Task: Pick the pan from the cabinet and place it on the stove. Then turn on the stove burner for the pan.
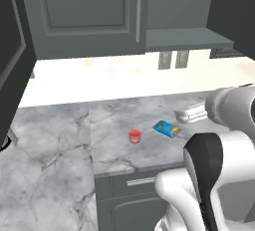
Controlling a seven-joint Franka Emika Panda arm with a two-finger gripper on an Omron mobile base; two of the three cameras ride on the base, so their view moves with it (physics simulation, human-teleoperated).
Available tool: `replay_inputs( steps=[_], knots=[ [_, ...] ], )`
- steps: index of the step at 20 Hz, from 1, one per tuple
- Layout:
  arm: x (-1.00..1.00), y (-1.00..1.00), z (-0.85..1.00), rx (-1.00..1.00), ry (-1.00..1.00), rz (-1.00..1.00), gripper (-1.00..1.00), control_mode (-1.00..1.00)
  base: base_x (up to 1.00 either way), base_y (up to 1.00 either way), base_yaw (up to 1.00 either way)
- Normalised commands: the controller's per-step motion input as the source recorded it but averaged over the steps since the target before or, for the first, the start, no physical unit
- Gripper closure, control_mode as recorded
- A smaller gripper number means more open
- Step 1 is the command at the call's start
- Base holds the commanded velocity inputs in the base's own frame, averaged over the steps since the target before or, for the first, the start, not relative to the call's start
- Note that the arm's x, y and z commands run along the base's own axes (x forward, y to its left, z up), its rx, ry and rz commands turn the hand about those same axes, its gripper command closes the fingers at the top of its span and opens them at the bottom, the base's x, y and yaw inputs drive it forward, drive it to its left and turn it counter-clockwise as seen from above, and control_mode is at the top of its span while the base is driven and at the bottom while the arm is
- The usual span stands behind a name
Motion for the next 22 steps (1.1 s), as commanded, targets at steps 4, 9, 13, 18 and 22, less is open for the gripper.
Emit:
replay_inputs(
  steps=[4,9,13,18,22],
  knots=[
    [0.00,0.36,0.04,0.21,-0.20,0.25,-1.00,-1.00,0.00,0.00,0.00],
    [0.00,0.39,0.15,0.17,-0.16,0.21,-1.00,-1.00,0.00,0.00,0.00],
    [0.00,0.40,0.42,0.05,-0.24,0.07,-1.00,-1.00,0.00,0.00,0.00],
    [0.00,0.24,0.53,0.01,-0.31,-0.02,-1.00,-1.00,0.00,0.00,0.00],
    [0.00,0.03,0.44,0.01,-0.23,-0.11,-1.00,-1.00,0.00,0.00,0.00]
  ],
)
